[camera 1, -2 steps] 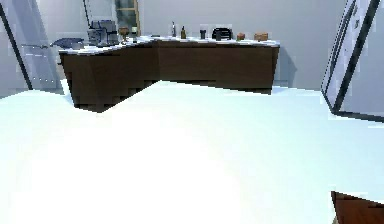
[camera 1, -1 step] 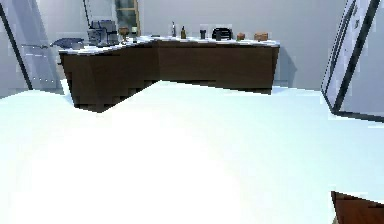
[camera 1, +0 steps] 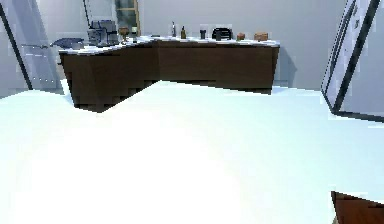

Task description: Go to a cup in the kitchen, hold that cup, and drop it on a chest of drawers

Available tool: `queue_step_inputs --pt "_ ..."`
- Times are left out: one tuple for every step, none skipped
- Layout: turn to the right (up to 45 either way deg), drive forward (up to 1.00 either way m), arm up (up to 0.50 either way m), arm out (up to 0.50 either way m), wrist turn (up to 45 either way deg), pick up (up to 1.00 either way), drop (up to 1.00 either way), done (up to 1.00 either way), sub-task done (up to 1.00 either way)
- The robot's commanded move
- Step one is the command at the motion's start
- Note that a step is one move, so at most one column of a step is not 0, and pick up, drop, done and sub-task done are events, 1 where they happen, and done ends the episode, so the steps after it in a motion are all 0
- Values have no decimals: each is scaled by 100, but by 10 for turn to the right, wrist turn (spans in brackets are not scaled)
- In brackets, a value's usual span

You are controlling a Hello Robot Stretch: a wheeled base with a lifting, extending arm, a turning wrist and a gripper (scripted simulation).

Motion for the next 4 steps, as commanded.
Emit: queue_step_inputs --pt "0 0 -30 0 0 0 0 0 0" --pt "0 0 0 0 0 100 0 0 0" --pt "0 0 10 0 0 0 0 0 0" --pt "0 0 26 0 0 0 0 0 0"
